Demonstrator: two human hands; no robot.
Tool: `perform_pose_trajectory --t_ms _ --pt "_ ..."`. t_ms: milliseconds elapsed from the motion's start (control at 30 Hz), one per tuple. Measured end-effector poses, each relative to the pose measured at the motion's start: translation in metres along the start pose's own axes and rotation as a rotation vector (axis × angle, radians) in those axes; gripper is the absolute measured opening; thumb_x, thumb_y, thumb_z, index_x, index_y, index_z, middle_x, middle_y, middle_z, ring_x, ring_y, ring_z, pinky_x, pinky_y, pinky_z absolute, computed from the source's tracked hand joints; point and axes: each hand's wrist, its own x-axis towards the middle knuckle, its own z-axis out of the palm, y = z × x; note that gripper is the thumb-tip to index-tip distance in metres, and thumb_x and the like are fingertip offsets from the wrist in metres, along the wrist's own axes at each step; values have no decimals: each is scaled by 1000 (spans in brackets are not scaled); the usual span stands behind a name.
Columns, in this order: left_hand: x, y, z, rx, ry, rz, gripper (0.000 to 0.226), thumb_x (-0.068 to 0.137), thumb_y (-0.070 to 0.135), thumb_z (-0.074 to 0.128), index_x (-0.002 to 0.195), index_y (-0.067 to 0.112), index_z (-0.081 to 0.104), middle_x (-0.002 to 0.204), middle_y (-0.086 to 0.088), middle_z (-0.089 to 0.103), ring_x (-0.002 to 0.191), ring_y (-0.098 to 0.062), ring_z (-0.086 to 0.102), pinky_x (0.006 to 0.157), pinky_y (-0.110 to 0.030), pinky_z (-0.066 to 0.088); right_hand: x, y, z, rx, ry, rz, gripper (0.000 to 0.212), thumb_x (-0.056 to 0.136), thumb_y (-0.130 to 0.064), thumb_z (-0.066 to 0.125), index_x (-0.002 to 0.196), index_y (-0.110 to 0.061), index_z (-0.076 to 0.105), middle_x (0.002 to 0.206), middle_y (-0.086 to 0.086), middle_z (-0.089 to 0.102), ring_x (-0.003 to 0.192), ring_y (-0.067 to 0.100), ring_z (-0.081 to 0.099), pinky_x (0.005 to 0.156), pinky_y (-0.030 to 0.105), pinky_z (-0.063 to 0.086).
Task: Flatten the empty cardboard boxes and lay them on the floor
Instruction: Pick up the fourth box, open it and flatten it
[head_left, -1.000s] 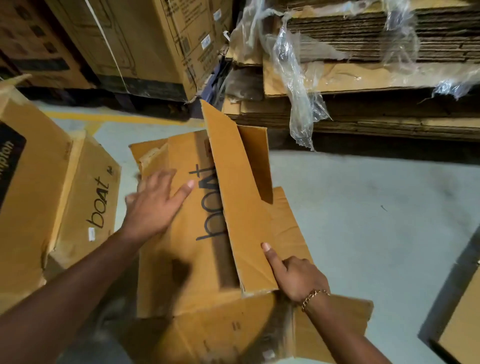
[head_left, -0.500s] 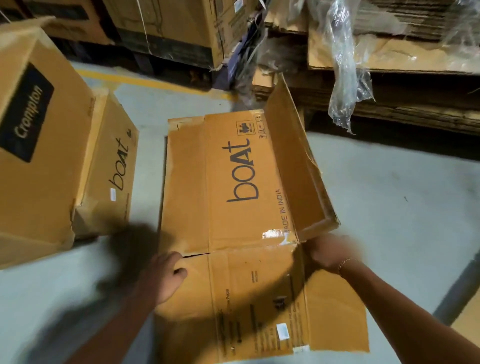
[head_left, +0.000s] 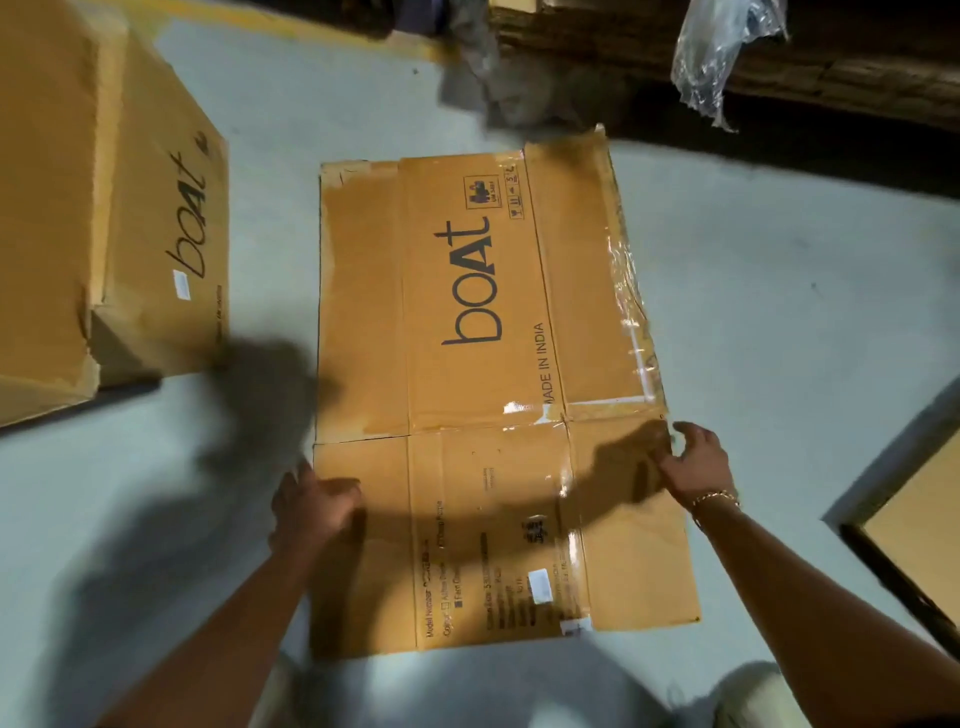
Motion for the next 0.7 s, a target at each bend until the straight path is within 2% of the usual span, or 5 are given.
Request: perform_pose_trajectory --t_ms 100,300,467,567,700 --pt "-16 -18 21 -13 -111 -137 65 95 50 54 144 10 39 146 -21 38 132 -41 38 110 -48 34 -13 39 22 92 -54 233 65 85 -36 63 141 -8 47 139 23 52 124 44 51 104 49 45" --pt "-25 -28 41 -228 -30 -284 59 83 42 68 127 7 52 126 -21 52 113 -41 50 87 -41 40 -22 73 43 199 -87 353 43 87 -29 65 123 -7 57 117 20 63 105 40 60 93 49 53" --pt "-40 -35 32 -640 60 -333 32 77 32 68 92 4 69 96 -26 69 85 -36 63 76 -45 50 -20 91 36 438 -268 436 50 82 -37 72 114 0 62 95 24 68 76 37 68 60 43 60" --pt "-58 -32 40 -563 45 -285 23 91 15 58 98 -3 72 110 -28 68 102 -41 64 87 -43 50 -22 115 55 441 -267 441 56 75 -51 70 108 -6 67 98 17 73 86 38 70 77 52 60" --pt "-90 -13 40 -240 207 -221 23 94 -1 53 104 -5 73 116 -36 61 109 -51 59 90 -49 48 -72 70 8 362 -95 259 23 99 -37 54 102 -13 53 101 13 64 88 30 59 77 36 45"
